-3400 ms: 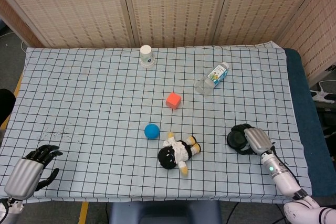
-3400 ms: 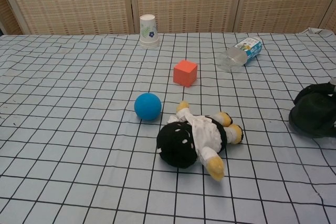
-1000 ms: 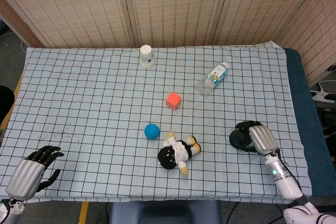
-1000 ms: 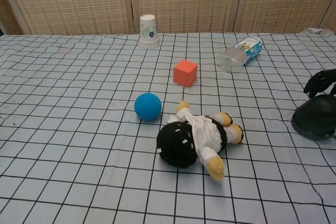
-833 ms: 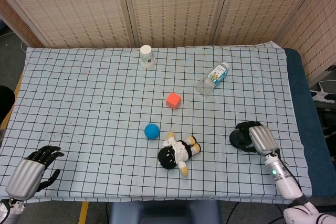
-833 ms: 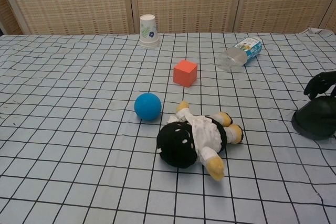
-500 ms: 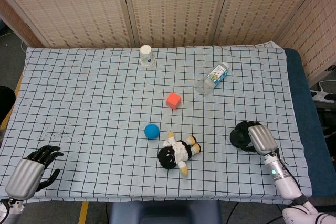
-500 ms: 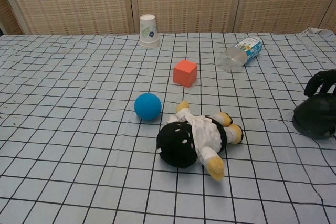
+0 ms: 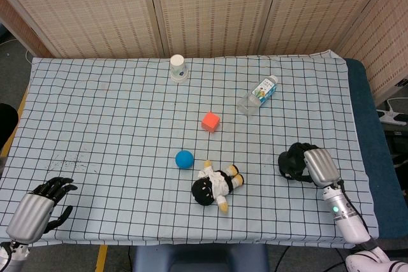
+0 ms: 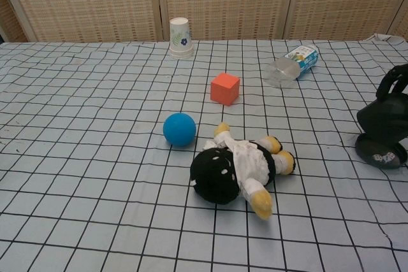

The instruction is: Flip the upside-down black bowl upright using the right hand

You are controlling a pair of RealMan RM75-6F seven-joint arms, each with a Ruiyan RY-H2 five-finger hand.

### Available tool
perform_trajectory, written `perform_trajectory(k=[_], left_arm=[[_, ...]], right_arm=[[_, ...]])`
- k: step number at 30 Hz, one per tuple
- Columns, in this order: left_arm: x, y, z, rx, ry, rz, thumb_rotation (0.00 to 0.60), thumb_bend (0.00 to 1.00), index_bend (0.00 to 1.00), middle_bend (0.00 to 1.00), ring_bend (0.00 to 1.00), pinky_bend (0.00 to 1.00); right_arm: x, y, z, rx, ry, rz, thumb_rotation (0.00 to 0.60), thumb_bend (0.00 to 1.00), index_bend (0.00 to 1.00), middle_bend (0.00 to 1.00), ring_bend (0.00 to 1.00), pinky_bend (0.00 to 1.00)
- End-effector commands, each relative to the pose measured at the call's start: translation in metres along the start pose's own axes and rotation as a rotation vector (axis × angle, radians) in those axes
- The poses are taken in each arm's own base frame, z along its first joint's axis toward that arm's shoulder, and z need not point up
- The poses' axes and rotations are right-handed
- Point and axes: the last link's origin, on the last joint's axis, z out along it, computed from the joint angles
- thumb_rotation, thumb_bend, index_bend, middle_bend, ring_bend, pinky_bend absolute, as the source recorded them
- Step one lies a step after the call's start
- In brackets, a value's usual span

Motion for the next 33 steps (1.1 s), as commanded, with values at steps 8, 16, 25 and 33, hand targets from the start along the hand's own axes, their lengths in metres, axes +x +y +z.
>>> perform_trajectory(k=[8, 16, 25, 33], left_arm=[[0.001, 0.001, 0.000, -0.001, 0.005, -0.001, 0.600, 0.36, 0.33, 0.26, 0.22, 0.45], [0.000, 0.001, 0.000, 0.000, 0.000, 0.002, 0.600, 0.36, 0.33, 0.26, 0.22, 0.45], [0.000, 0.000, 0.000, 0.005, -0.002, 0.003, 0.600, 0.36, 0.33, 0.26, 0.22, 0.45], [-0.002, 0.000, 0.000, 0.004, -0.009, 0.007, 0.600, 0.37, 0.33, 0.26, 0.22, 0.45]], right_arm=[[0.043, 0.029, -0.023, -0.158, 0.056, -0.068, 0.600, 0.47, 0.46, 0.44, 0.39, 0.44], [0.028, 0.059, -0.027, -0.232, -0.025, -0.085, 0.600, 0.47, 0.46, 0.44, 0.39, 0.44], [0.012, 0.073, -0.030, -0.241, -0.096, -0.078, 0.600, 0.46, 0.39, 0.42, 0.32, 0.38], [0.015, 0.072, -0.034, -0.215, -0.103, -0.049, 0.600, 0.41, 0.24, 0.28, 0.14, 0.24]])
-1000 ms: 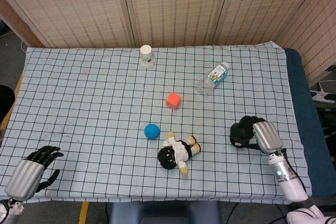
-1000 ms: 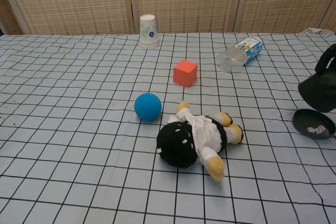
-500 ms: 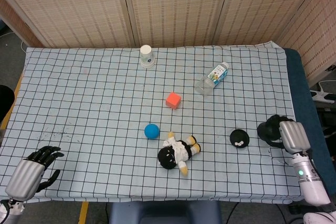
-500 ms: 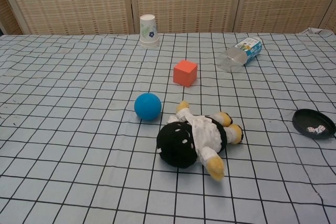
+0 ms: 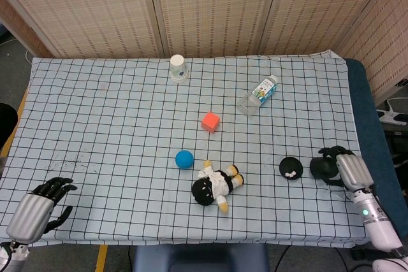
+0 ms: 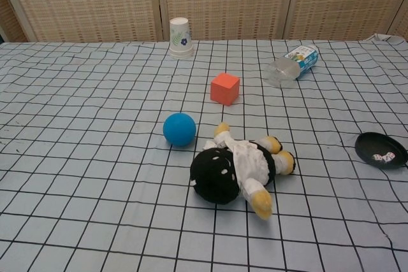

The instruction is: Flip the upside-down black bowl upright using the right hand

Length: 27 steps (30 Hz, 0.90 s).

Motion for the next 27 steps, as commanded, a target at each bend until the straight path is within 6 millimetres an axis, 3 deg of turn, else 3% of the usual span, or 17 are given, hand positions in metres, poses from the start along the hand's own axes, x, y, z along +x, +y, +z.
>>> perform_trajectory(k=[1, 9, 17, 27], left_arm=[[0.000, 0.001, 0.000, -0.004, -0.002, 0.002, 0.600, 0.37, 0.33, 0.26, 0.22, 0.45], [-0.001, 0.001, 0.000, -0.003, -0.003, 0.002, 0.600, 0.36, 0.33, 0.26, 0.22, 0.45], [-0.001, 0.000, -0.001, -0.001, -0.003, 0.003, 0.600, 0.36, 0.33, 0.26, 0.22, 0.45], [0.000, -0.001, -0.001, 0.001, 0.003, 0.005, 0.600, 0.36, 0.33, 0.26, 0.22, 0.45]], right_arm=[[0.003, 0.000, -0.002, 0.003, 0.003, 0.013, 0.600, 0.41, 0.23, 0.28, 0.14, 0.23], [0.011, -0.002, -0.007, 0.018, 0.026, 0.039, 0.600, 0.41, 0.22, 0.28, 0.13, 0.23], [0.020, -0.011, -0.016, 0.090, 0.086, 0.076, 0.600, 0.37, 0.17, 0.18, 0.02, 0.19], [0.028, -0.021, -0.034, 0.174, 0.155, 0.089, 0.600, 0.37, 0.17, 0.17, 0.01, 0.18]])
